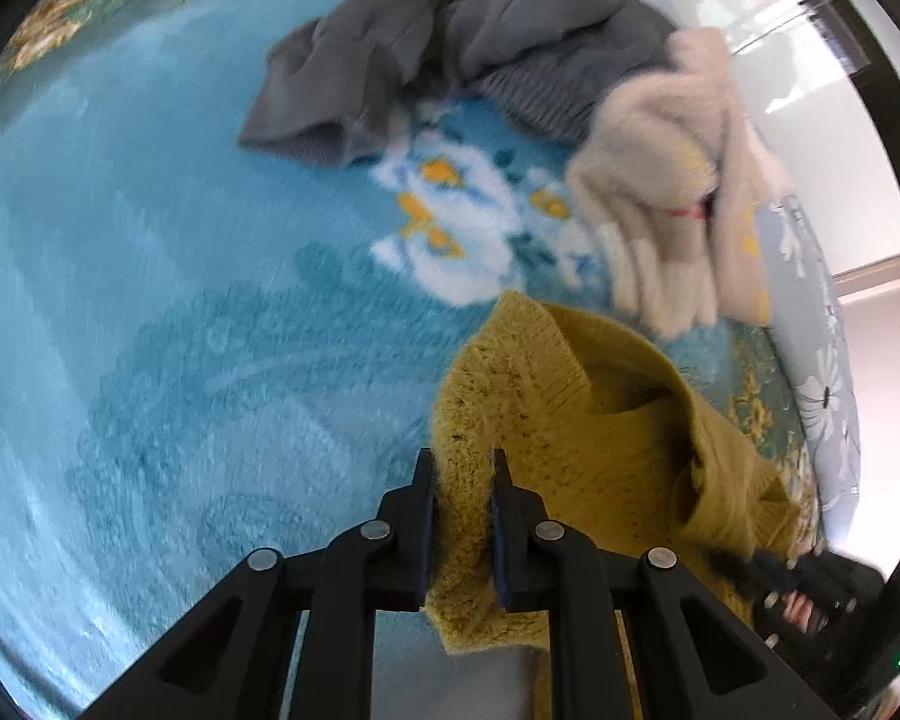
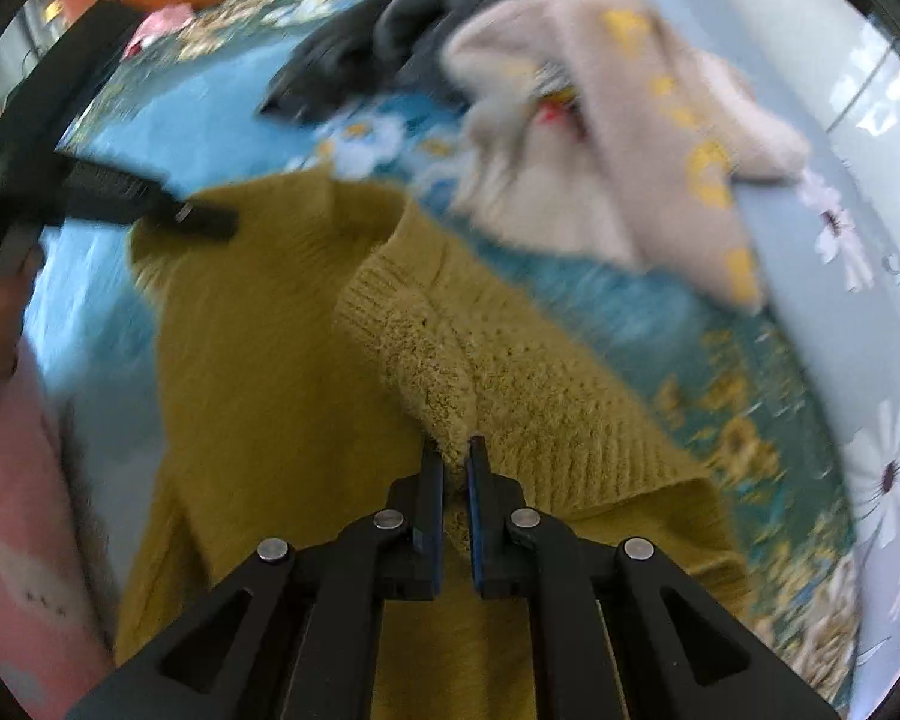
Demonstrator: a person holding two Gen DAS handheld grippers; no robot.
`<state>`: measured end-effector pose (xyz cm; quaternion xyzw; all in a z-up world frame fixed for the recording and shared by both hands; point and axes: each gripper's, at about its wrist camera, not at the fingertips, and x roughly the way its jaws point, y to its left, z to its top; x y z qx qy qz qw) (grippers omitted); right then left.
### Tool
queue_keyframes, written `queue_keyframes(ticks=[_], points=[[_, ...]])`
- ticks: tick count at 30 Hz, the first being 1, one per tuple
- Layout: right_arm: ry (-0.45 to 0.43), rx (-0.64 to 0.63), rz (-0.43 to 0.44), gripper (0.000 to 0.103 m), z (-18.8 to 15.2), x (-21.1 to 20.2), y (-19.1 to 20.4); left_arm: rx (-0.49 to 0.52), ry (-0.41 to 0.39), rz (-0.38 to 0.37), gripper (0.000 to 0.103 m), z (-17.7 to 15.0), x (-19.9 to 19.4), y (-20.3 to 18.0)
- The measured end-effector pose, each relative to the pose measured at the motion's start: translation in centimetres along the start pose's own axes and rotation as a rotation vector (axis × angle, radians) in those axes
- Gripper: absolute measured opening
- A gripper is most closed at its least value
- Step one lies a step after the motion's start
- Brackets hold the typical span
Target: Fold clothes
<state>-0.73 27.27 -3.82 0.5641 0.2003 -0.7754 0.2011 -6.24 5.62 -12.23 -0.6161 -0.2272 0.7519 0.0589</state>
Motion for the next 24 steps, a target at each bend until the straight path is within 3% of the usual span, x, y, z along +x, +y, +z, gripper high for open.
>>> queue_keyframes(ticks=[3, 5, 6, 7, 12, 16, 18, 21, 23, 24], points=[[-0.003, 0.005, -0.026, 0.008, -1.0, -0.6, 0.2, -0.012, 0.012, 0.001, 0.016, -0.1, 0.1, 0.3], [-0.016, 0.021, -0.005, 0.023, -0.6, -1.4, 0.2, -0.017, 0.021, 0.002, 0.016, -0.2, 0.4, 0.3], [-0.028, 0.006, -0.010, 0.038, -0.1, -1.9, 0.3, -0.021, 0.029, 0.003, 0.016, -0.2, 0.5, 0.4], [-0.039, -0.012, -0.016, 0.045, 0.4, -2.4, 0.2, -0.023, 0.035, 0.004, 0.016, -0.2, 0.7, 0.4], [-0.025, -0.064, -0.026, 0.052, 3.0, -2.1, -0.7, -0.035, 0.053, 0.005, 0.017, -0.3, 1.2, 0.5], [0.045, -0.112, 0.008, 0.052, 3.9, 1.2, 0.1, -0.044, 0.052, -0.005, 0.017, -0.4, 1.1, 0.6], [0.086, -0.153, -0.045, 0.052, 3.6, 3.3, 0.8, -0.042, 0.053, -0.006, 0.017, -0.4, 1.2, 0.6], [0.124, -0.097, -0.076, 0.052, 2.9, 4.7, -0.1, -0.043, 0.056, -0.010, 0.017, -0.6, 1.2, 0.5], [0.123, -0.010, -0.060, 0.045, 2.6, 4.4, -1.4, -0.045, 0.062, -0.013, 0.017, -0.7, 1.3, 0.5], [0.126, 0.022, -0.061, 0.028, 2.4, 4.2, -1.9, -0.040, 0.061, -0.017, 0.017, -0.8, 1.2, 0.4]])
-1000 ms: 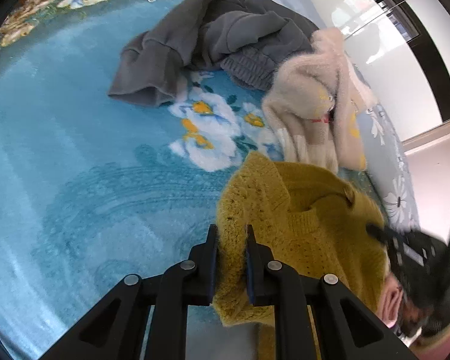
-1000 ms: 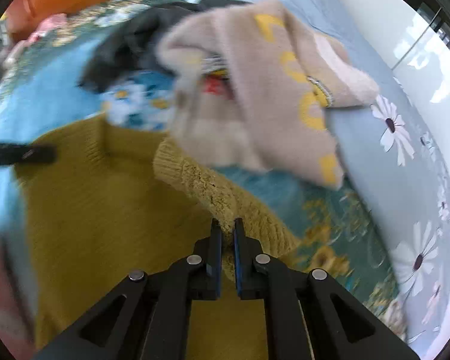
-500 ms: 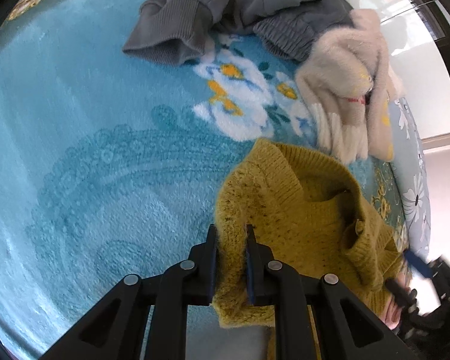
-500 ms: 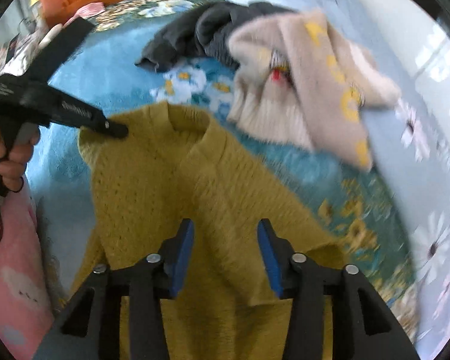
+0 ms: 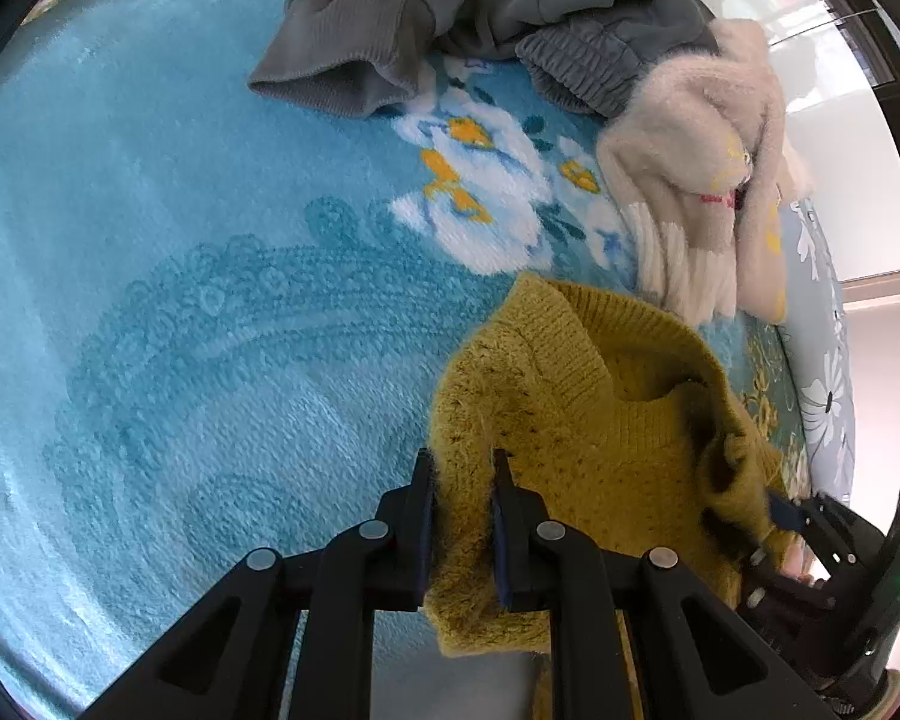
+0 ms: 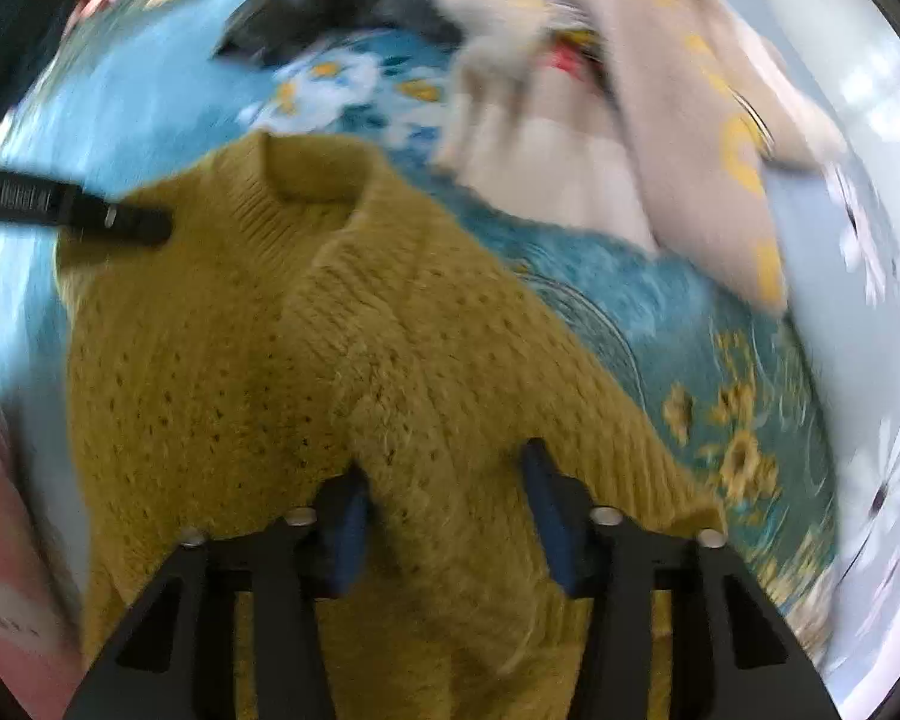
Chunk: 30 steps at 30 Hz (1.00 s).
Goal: Fold clothes
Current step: 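Lift the vest with both grippers and shake it out in the air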
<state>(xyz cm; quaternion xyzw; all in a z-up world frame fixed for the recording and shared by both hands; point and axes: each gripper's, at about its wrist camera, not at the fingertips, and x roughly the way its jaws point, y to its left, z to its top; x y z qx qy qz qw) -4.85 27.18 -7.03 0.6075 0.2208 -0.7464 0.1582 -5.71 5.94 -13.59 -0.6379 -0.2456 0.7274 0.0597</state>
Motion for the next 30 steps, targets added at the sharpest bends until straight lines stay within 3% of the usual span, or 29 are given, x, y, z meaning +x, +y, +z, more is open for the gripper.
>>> queue_keyframes(ticks=[1, 5, 13, 19, 21, 30], points=[[0.004, 0.008, -0.025, 0.010, -0.2, -0.2, -0.2, 0.007, -0.004, -0.004, 0.017, -0.1, -0.1, -0.2], [-0.040, 0.074, -0.114, 0.009, -0.9, -2.8, -1.7, 0.050, -0.058, -0.027, 0.017, -0.7, -1.4, -1.1], [-0.264, 0.266, -0.261, 0.009, -2.0, -11.8, -6.0, 0.180, -0.308, -0.098, 0.015, -3.4, -9.0, -2.9], [-0.447, 0.330, -0.341, 0.009, -3.7, -19.4, -6.6, 0.401, -0.496, -0.008, 0.012, -6.4, -15.7, -7.7], [-0.510, 0.349, -0.368, 0.009, -4.1, -21.7, -6.5, 0.448, -0.579, 0.006, 0.010, -7.3, -18.9, -9.3], [-0.876, 0.417, -0.459, 0.009, -8.3, -36.8, -6.3, 0.555, -0.968, -0.072, 0.010, -12.7, -35.8, -14.5]])
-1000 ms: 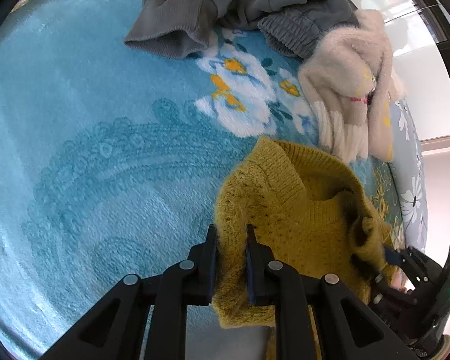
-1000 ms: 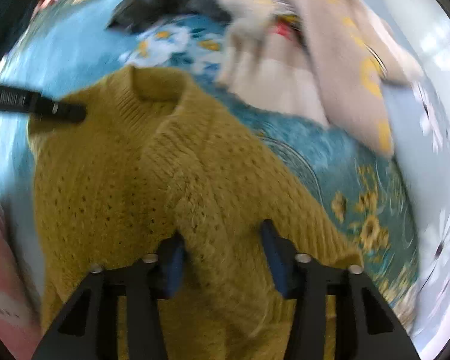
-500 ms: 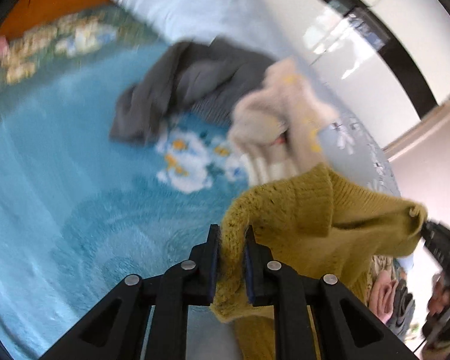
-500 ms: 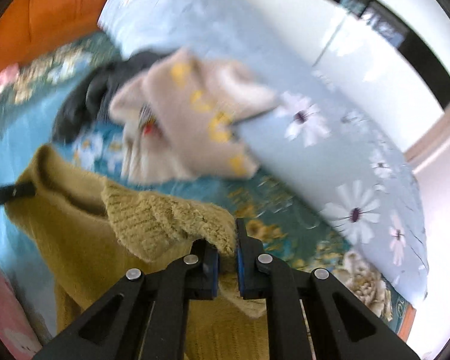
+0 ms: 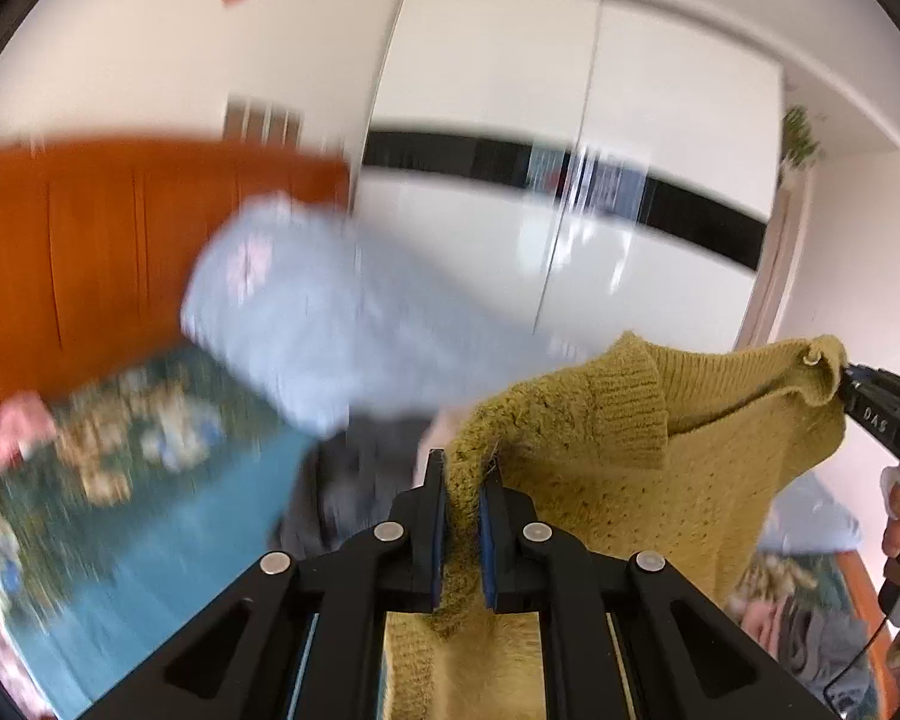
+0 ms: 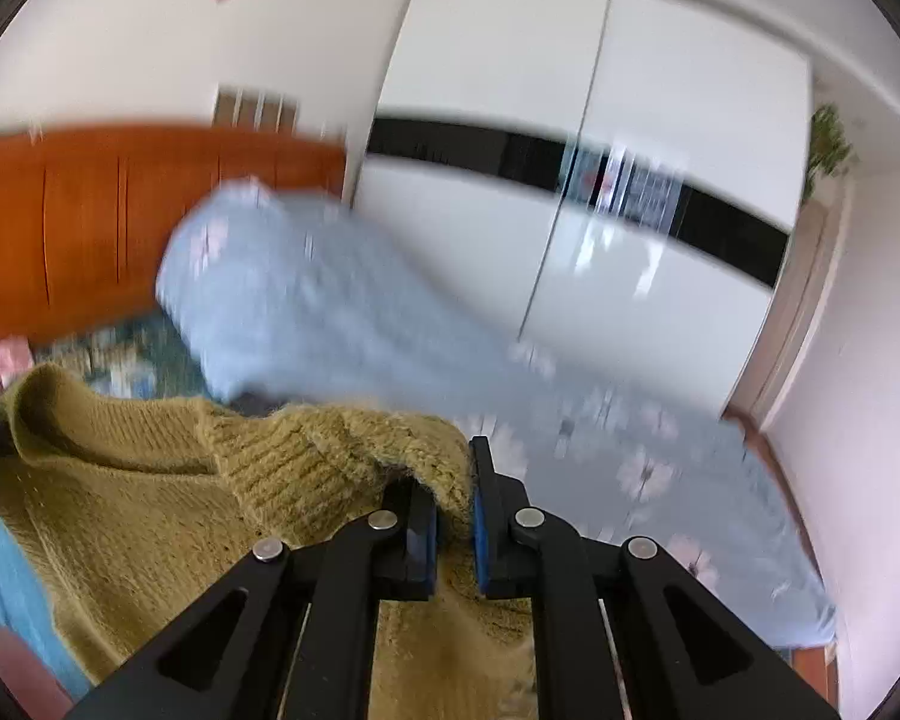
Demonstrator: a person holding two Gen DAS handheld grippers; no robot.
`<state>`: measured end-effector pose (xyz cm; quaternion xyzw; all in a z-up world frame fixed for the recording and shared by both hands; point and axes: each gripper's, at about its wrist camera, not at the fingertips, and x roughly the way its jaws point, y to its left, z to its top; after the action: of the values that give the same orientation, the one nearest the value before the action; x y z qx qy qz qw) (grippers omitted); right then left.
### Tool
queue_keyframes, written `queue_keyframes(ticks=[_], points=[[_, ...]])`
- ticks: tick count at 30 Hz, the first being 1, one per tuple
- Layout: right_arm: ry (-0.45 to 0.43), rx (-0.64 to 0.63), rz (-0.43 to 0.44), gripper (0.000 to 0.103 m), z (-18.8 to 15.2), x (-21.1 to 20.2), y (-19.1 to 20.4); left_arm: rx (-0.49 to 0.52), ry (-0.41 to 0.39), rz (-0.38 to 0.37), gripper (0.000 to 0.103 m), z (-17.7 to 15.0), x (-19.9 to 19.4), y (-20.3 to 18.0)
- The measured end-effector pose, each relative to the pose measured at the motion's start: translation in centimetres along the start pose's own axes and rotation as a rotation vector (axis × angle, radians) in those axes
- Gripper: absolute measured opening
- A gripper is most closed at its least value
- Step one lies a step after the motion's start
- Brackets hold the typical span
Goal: Fold clothes
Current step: 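Lift the vest with both grippers and shake it out in the air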
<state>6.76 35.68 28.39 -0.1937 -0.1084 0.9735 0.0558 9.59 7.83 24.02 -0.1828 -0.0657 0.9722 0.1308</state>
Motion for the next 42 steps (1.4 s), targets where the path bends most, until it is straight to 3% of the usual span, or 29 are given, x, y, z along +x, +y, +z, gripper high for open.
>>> queue_keyframes(ticks=[4, 8, 17, 22, 25, 28, 33, 38, 42], points=[[-0.127, 0.027, 0.001, 0.009, 2.7, -5.4, -1.5, 0.063, -0.105, 0.019, 0.010, 3.0, -5.2, -1.2], [-0.179, 0.035, 0.016, 0.009, 3.2, -8.6, -1.7, 0.063, -0.130, 0.034, 0.010, 3.8, -8.1, -1.0], [-0.233, 0.024, 0.048, 0.009, 4.1, -12.0, -1.2, 0.093, -0.176, 0.046, 0.010, 4.9, -10.7, -0.4], [-0.219, 0.011, 0.082, 0.009, 5.0, -10.3, -0.5, 0.115, -0.142, 0.082, 0.010, 5.4, -8.9, 0.6], [-0.142, -0.010, 0.113, 0.009, 4.8, -6.8, 0.5, 0.110, -0.051, 0.112, 0.010, 4.2, -5.2, 1.7], [0.007, -0.079, 0.138, 0.009, 3.0, -1.1, 2.7, 0.097, 0.094, 0.154, 0.010, 1.0, 0.4, 3.0], [0.281, -0.081, 0.187, 0.009, -3.7, 9.0, 5.3, 0.025, 0.345, 0.183, 0.010, -6.0, 8.8, 5.6], [0.488, -0.053, 0.224, 0.009, -10.2, 15.7, 7.5, 0.041, 0.500, 0.223, 0.010, -11.9, 14.4, 6.3], [0.572, -0.041, 0.225, 0.009, -13.0, 19.1, 8.0, 0.039, 0.560, 0.239, 0.010, -13.0, 17.7, 7.1]])
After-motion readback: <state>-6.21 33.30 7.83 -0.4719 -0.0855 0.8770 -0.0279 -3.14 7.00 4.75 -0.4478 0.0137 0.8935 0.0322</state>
